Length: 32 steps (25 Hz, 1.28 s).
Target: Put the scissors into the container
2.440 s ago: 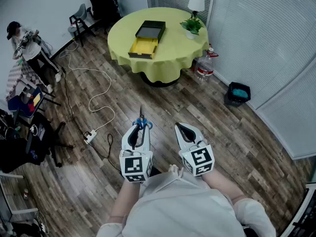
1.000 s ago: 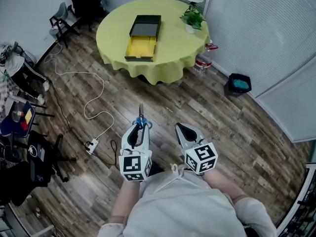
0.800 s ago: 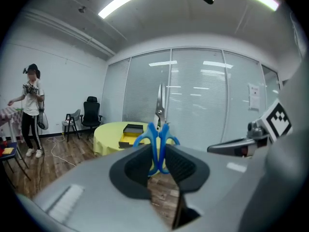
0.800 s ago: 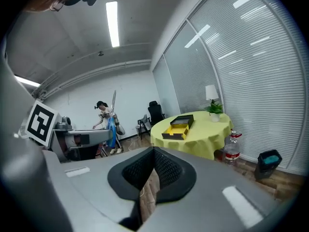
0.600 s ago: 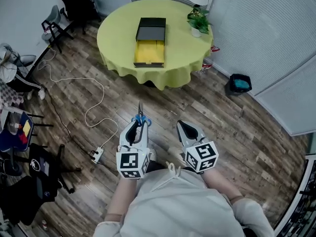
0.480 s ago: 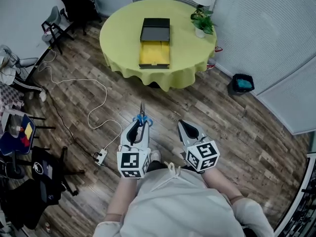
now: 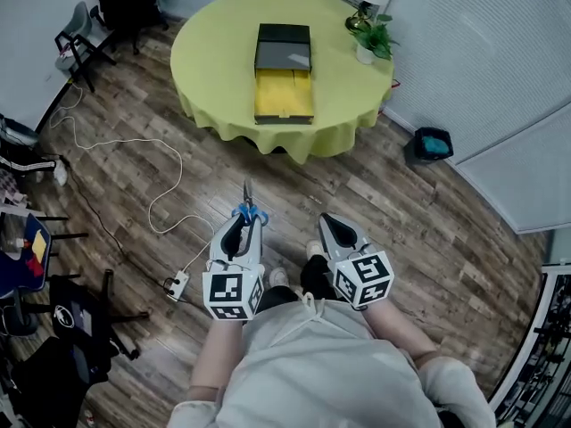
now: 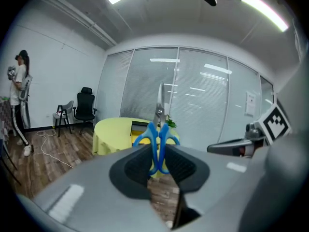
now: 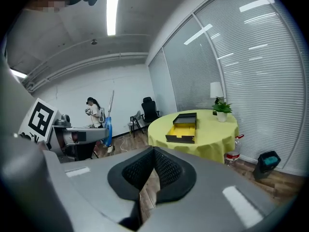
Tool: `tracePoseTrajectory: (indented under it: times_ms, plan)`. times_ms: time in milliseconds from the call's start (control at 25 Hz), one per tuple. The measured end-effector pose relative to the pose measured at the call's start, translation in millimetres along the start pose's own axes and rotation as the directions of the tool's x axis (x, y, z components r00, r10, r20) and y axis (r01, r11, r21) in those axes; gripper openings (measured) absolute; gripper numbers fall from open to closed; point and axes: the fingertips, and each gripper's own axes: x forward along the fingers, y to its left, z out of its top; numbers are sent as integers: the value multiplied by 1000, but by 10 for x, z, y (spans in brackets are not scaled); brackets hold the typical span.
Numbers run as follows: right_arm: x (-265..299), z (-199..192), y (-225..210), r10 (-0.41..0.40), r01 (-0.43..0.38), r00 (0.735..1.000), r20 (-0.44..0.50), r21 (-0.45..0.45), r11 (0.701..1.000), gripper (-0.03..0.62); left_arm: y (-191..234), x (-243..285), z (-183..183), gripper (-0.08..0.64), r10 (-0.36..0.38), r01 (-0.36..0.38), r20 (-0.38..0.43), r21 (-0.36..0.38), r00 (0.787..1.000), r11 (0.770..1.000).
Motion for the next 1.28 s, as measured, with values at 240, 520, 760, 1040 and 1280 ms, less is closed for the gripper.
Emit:
tracePoseTrajectory:
  times_ms: [240,520,760,1040,1280]
  plan:
    - [473,200,-249,-1,1,1000,-6,-46,999,0,131,457,158,89,1,-1,6,14,1000,1000]
    - [1183,630,-717,83,-83,997,-1,-58,995,0,234,1226,493,89,60,-60,11,43,998,997]
    - [1719,1145,-1267,131,-130,991,9,-90,987,0,271,1954,838,89,115,-115,6,51,993,992]
    - [2139,1415,-1725,169,-168,986,8,-88,982,0,325,2665,940,89,143,-142,-35,44,989,989]
    - [2423,1554,-2083,151,-150,988,8,-73,986,0,286,3211,906,89,111,-104,-97,75,989,992]
